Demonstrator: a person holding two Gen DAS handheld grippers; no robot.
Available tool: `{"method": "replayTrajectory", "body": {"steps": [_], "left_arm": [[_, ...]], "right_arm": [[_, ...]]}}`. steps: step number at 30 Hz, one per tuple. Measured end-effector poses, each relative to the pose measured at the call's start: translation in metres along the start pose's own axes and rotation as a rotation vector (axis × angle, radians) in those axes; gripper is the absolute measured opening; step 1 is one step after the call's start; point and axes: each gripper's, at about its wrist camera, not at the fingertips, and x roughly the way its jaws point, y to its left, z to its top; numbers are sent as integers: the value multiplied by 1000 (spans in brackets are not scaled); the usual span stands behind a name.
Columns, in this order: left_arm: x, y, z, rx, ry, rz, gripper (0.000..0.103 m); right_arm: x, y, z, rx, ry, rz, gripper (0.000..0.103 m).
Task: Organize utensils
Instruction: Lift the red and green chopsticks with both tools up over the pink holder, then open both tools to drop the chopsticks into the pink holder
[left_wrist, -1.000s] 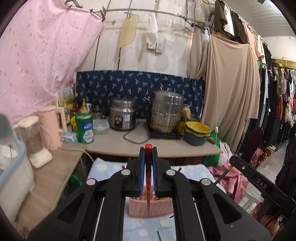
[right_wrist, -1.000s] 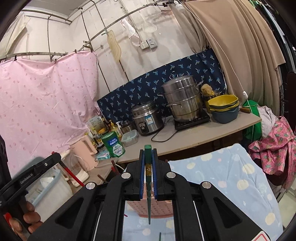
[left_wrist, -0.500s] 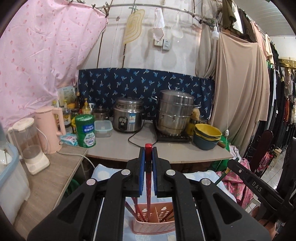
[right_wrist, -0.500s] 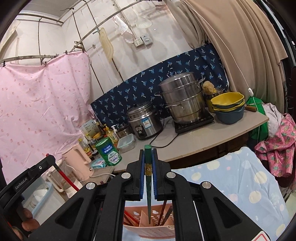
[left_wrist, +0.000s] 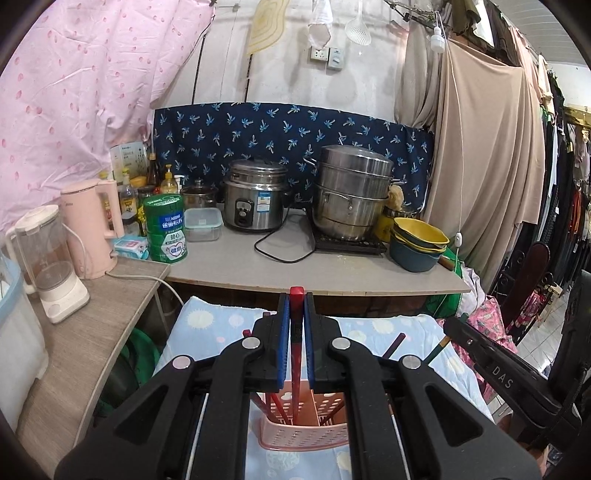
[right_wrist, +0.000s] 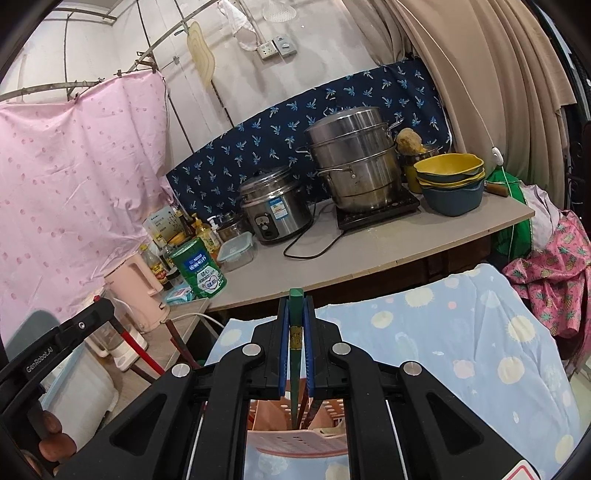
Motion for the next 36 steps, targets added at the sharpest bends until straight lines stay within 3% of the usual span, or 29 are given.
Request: {"method": "replayTrajectory", "body": {"steps": [2,3,6,18,23,36], "left_arm": [[0,1,-1,-7,2,-4,8],[-1,0,-1,-7,1,1,10],[-4,1,-2,-17,-3,18,35],[-20,1,-16,-11,14,27,37],[-33,-1,-32,7,31,50,42],[-57,-4,-80,42,115,99,42]], "right_arm": [[0,-2,-1,4,1,-7,10],[-2,-3,-1,9,-5,-14,17],[-7,-4,-1,20,-20,-23,34],[-36,0,-12,-3,-31,-18,35],[-54,1,-28,-9,-19,-6,35],[-86,5,-88,-50,64,-15,35]]}}
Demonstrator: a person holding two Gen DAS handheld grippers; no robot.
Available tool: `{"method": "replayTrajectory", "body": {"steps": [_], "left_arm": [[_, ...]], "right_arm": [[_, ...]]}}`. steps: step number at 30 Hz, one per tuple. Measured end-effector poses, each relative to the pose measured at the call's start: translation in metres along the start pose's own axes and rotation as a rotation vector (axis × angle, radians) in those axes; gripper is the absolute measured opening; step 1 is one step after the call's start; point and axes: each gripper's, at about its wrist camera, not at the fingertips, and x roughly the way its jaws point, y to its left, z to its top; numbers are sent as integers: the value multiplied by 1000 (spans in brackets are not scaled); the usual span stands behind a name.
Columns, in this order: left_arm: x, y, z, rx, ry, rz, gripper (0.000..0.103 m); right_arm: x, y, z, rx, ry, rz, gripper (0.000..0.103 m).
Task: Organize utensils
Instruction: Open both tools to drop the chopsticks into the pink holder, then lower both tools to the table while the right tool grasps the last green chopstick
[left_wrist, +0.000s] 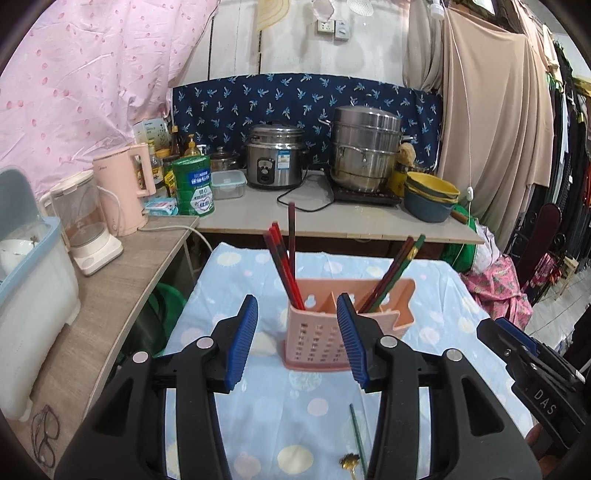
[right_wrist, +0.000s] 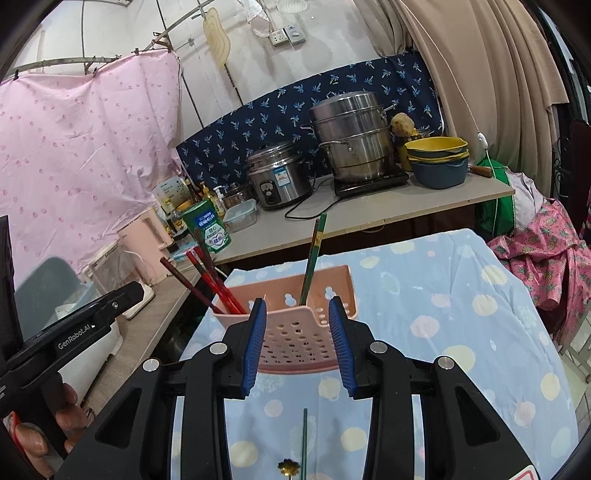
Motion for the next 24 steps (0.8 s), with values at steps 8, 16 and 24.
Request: {"method": "replayTrajectory", "body": {"steps": [8,16,24], "left_arm": [[-7,-2,-38,12,59,17,44],[-3,1,-91,-10,168,11,45],[3,6,-146,-27,272,25,45]], "right_arm": [[-11,-4,-36,-22,60,-30,35],[-18,-5,-94,-80,163,-68,35],[-21,-7,-159,-107,295,-81,35]]}}
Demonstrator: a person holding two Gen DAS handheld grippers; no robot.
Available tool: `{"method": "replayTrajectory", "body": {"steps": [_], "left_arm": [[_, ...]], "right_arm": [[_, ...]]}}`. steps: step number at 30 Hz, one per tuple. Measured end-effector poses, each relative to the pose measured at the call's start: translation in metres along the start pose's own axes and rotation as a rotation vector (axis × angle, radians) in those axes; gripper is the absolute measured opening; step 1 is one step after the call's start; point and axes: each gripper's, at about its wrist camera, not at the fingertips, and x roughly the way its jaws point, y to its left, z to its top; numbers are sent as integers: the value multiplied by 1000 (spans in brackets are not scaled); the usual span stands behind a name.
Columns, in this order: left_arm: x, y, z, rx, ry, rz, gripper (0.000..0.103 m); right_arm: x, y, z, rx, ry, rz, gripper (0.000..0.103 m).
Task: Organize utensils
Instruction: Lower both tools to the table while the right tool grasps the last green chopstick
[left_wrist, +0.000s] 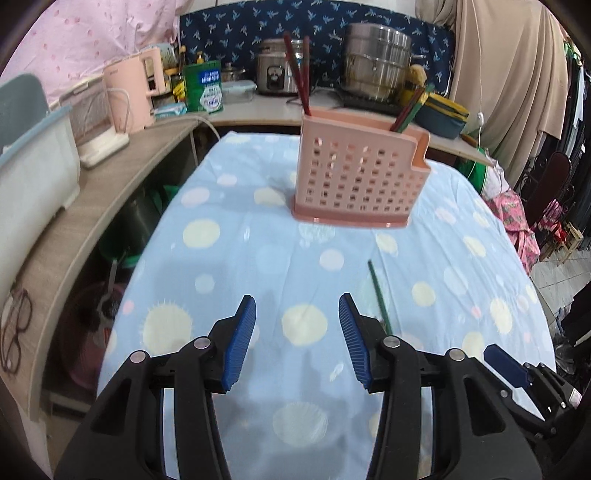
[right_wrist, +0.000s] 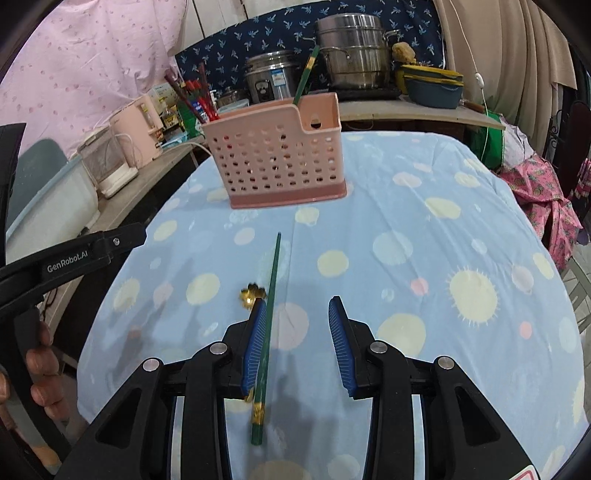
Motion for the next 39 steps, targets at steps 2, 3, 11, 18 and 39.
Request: {"method": "replayTrajectory", "body": {"steps": [2,3,11,18,39], "left_arm": [[4,1,-12,3,23,9,45],[6,3,-17,1,36,11,45],[18,8,-51,-10,114,22,45],[22,8,-70,-7,160,28,45],[28,-14,-75,19,200,-43,61]], "right_arm": [[3,2,-14,-6,30,2,35],[4,3,-21,-9,44,3,35],[12,13,-54,-49,113,14,35],[17,26,-68,-79,144,40,32],[25,0,-66,-4,128,-22,7]]}}
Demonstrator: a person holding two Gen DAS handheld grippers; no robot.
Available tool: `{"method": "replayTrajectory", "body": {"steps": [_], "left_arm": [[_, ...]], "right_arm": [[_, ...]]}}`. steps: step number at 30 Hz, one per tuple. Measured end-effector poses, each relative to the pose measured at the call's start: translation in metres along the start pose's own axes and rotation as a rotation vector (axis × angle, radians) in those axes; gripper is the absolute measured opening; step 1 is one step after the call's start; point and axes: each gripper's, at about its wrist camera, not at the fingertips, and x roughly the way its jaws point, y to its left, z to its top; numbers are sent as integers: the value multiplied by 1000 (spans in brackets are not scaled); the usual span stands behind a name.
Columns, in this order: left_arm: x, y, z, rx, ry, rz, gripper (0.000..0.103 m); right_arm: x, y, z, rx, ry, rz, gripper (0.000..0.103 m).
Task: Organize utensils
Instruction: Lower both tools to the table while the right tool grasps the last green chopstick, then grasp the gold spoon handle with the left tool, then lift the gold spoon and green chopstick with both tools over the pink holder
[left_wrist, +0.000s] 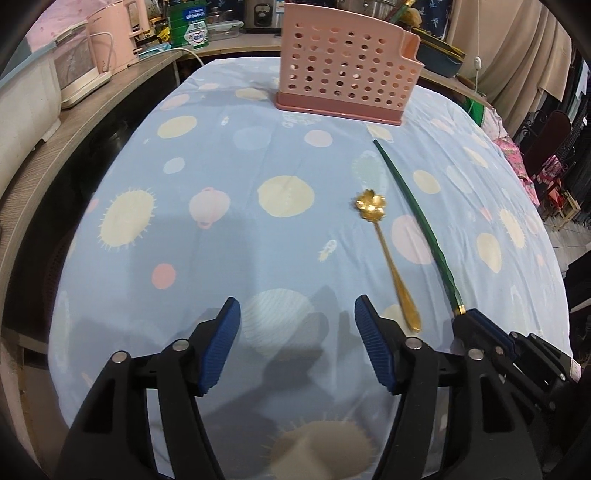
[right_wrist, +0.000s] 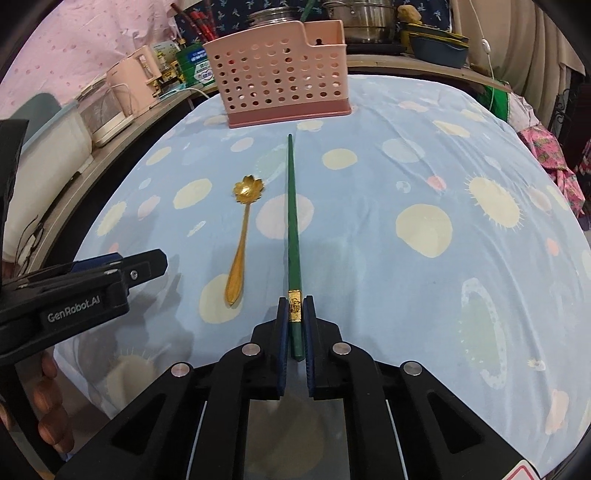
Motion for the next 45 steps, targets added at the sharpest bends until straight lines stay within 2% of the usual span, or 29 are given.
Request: {"method": "replayTrajectory", "body": {"steps": [6,12,14,16,18,21,22,24,31,45], "left_arm": [[7,-24,2,21,32,-78,61],[15,-47,-1,73,49,-91,61],[19,-52,-3,90,61,-88,54],[20,-54,-5,106,58,-70,52],[19,-56,-6,118,52,-68,44],[18,-52,-6,111,52,-83,27],[18,-51,-7,106,55,-93,18],[18,-49,-7,99,61,-110,10],[7,-38,-6,60,45,-127,10],[-39,-19,18,6,-58,-136,10]], "right_arm": [[-4,-22,6,63,-15,-13,7],[-4,-27,5,78,-15,-5,7],[-3,-28,4,79,-13,-2,7],[-3,-28,4,80,-10,1,7],[-2,-28,3,78,-9,4,7],[-2,-26,1,76,-7,8,7],[-2,-25,1,74,-7,10,7],[-2,-23,0,70,-7,12,7],[-7,-19,0,55,-13,20,7],[-36,-8,13,35,-74,64,7]]}}
